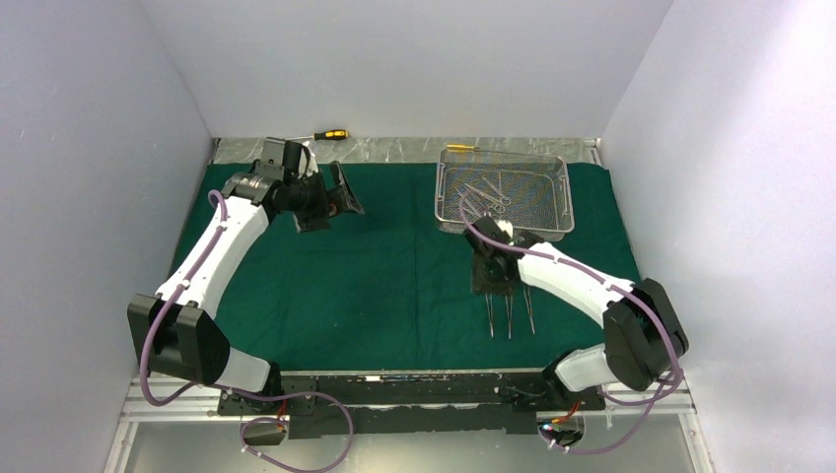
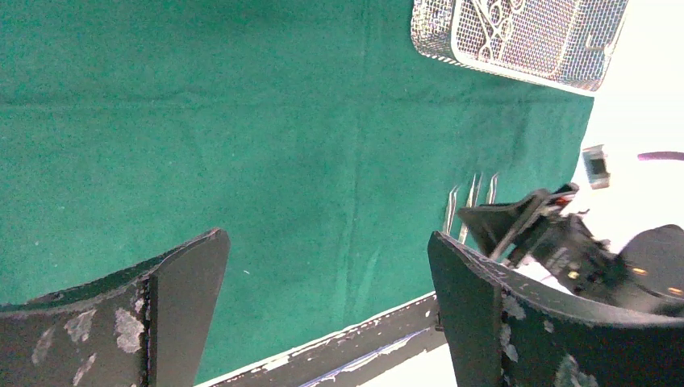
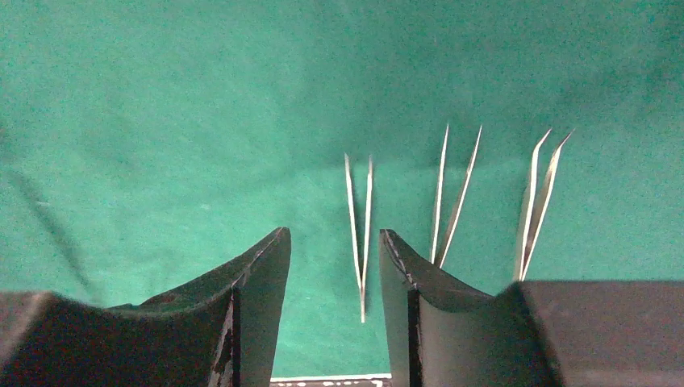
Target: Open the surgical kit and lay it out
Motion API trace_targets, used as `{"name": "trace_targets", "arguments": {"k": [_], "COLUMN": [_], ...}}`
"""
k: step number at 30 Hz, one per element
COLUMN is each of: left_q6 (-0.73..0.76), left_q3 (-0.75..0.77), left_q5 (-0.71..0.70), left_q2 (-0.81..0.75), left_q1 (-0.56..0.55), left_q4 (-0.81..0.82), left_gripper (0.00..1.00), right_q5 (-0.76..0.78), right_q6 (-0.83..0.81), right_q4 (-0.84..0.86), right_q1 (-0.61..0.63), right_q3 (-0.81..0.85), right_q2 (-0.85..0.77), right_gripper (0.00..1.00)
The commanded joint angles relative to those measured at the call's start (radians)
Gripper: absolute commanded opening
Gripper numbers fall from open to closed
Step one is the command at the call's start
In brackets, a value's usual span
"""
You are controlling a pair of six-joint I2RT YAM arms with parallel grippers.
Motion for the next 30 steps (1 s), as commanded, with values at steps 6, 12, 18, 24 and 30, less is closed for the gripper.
{"name": "trace_targets", "arguments": {"k": [6,12,18,24,30], "left_q6": [0.019,0.031,0.036,0.01,-0.004], "left_q3": [0.073,0.118,0.201,0.24,0.289], "left_q5": [-0.001,-0.015,-0.035,-0.032,-0.006], "left_q2": [0.013,0.036,0.097,0.158,0.252], "left_q1": [0.0,0.001,0.002,0.002,0.004], "left_q4": [0.011,0.014,0.011,0.043,0.038], "left_gripper": [0.99,0.99,0.99,1.0,1.0], "right_q5": [0.111,-0.037,-0.234,-0.246,-0.192], "right_q6": [-0.139,-0.252,-0.452,-0.585,-0.626], "right_q4": [-0.026,0.2,0.241,0.147,0.178], "right_q1": [-0.124,-0.31,-0.401,-0.437,-0.445], "right_q3": [0.331,0.468,0.715,0.967,1.11], "right_q2": [-0.043,0.065,0.378,0.658,0.811], "right_gripper": [0.52,0.52,0.49,0.4,0.37]}}
